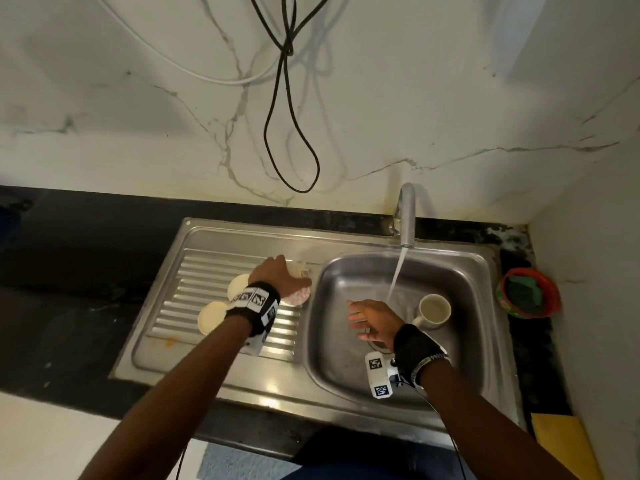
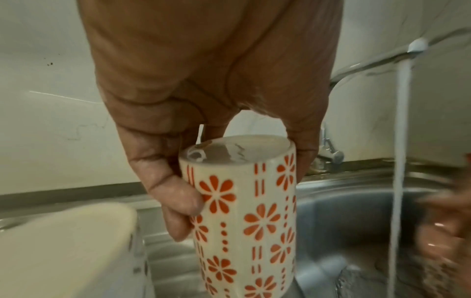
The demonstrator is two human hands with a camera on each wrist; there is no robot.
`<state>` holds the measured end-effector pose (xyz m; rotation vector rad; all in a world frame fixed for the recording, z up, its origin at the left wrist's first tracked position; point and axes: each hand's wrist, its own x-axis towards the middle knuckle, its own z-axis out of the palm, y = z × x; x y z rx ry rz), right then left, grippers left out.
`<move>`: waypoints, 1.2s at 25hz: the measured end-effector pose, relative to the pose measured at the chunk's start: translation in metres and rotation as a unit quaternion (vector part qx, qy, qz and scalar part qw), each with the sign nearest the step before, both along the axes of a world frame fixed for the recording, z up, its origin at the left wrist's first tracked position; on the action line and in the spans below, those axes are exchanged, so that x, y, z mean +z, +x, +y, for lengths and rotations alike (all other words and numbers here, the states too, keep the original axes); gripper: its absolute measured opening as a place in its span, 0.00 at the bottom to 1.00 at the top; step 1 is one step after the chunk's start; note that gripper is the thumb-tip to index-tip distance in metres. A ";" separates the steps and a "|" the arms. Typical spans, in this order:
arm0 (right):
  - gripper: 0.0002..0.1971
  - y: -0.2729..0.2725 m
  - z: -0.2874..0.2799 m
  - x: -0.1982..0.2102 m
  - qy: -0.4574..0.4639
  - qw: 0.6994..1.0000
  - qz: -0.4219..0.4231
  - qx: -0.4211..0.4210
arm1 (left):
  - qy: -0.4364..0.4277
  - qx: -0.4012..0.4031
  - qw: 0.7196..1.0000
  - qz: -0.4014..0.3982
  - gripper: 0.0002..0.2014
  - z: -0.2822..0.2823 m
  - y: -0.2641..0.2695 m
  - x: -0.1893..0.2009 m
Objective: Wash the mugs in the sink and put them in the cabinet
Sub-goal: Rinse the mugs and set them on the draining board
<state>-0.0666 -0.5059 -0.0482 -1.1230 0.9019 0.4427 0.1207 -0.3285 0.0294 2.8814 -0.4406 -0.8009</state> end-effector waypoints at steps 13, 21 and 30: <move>0.20 -0.077 -0.145 -0.060 -0.233 0.954 0.153 -0.114 | 0.137 -0.027 0.988 -0.064 0.36 -0.015 0.044 -0.017; 0.67 -0.053 -0.146 -0.098 -0.339 0.918 0.179 0.103 | -0.016 -0.163 0.980 -0.113 0.29 -0.087 -0.056 -0.039; 0.55 -0.038 -0.132 -0.095 -0.404 0.891 0.136 0.157 | -0.012 -0.211 0.974 0.081 0.25 -0.100 -0.098 -0.095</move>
